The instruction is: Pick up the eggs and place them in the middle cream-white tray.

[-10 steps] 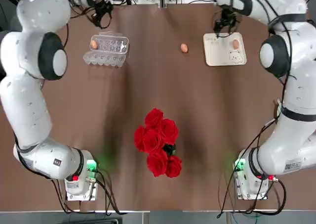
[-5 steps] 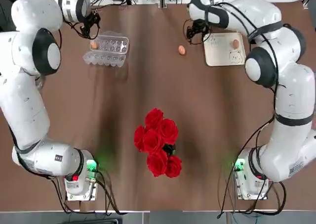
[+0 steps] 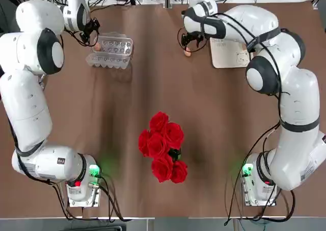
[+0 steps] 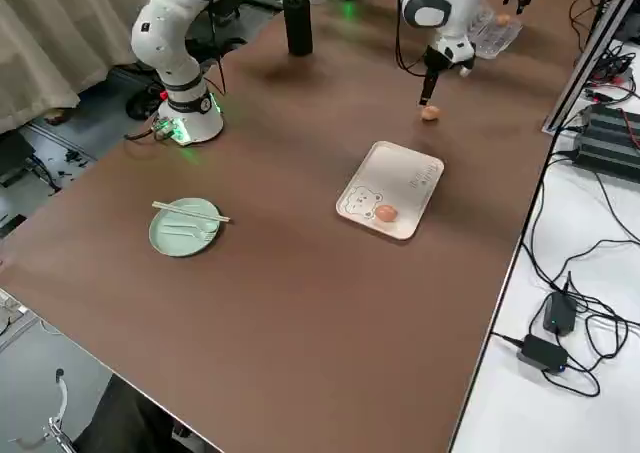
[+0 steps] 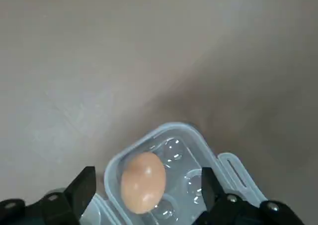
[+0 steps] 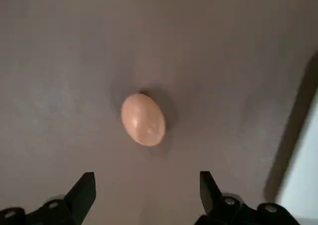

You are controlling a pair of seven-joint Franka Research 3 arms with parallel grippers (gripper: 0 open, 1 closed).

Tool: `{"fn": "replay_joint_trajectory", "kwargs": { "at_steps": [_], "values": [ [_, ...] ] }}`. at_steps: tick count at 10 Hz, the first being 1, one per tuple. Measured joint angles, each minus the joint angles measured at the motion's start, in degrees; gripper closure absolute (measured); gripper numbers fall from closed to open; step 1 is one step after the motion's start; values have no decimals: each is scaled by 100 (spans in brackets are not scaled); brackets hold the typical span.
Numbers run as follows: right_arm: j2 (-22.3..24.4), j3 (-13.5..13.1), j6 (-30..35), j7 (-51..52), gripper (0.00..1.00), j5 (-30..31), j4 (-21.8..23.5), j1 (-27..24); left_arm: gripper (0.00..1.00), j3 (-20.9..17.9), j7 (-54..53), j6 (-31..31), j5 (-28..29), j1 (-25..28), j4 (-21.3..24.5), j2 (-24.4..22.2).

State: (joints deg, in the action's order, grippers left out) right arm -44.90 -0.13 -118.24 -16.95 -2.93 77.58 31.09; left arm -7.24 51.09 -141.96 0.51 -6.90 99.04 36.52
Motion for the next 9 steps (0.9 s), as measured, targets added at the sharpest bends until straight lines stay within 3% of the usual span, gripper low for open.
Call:
{"fn": "replay_joint_trajectory", "kwargs": {
  "at_steps": [3, 9],
  "values": [
    [-254, -34, -397, -6, 8, 0, 10, 12, 12, 26, -8, -9, 5, -89, -25, 13],
    [-533, -48, -1120, -95, 11, 0, 12, 12, 39, 33, -27, -13, 58, -167, -38, 271]
  ]
}}
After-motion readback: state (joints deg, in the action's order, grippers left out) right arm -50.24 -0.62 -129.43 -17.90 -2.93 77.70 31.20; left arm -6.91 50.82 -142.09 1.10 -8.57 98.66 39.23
